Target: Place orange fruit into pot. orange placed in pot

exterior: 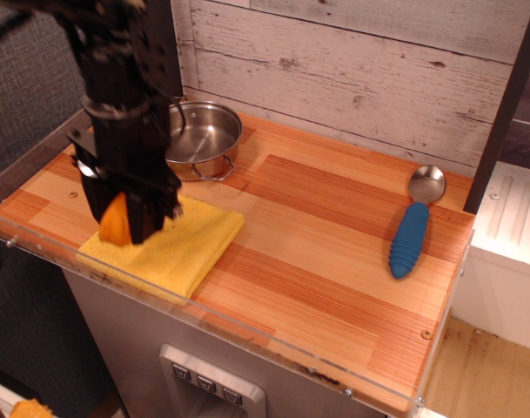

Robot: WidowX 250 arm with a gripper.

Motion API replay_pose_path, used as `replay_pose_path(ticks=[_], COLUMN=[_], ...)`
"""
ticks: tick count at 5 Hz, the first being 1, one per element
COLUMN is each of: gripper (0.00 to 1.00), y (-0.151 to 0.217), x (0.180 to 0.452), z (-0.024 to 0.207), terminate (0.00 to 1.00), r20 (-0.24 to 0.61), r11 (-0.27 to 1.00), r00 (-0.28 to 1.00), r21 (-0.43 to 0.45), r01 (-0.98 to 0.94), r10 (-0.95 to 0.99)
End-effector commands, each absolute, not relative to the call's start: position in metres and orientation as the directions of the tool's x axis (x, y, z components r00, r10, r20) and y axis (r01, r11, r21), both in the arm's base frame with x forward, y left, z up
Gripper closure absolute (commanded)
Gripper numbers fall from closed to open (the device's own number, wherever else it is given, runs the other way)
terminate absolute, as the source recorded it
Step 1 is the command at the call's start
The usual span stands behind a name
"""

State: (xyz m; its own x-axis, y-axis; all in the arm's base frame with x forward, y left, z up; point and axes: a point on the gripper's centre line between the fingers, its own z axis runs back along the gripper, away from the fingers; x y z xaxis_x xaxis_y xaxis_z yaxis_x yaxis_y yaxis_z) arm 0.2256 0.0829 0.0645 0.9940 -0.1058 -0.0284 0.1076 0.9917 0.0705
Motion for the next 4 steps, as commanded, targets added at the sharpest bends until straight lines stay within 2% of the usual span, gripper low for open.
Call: replay_pose_path(ticks=[1,2,3,4], gripper=[1.0,1.0,1.0,1.0], y=[0.108,0.111,0.115,0.121], x=[0.27,0.303,0.326,0.335], z=[0.126,0.125,0.11,0.09], terminate=[0.0,0.0,0.0,0.0], r20=[0.136,0.147,0.118,0.069], r11=[0.998,0.997,0.995,0.994], r00=[0.991,0.989,0.993,0.998], r21=[0.068,0.078,0.098,0.106], r01=[0.01,0.002,-0.007,-0.013], r10=[-0.019,-0.013,-0.005,0.005])
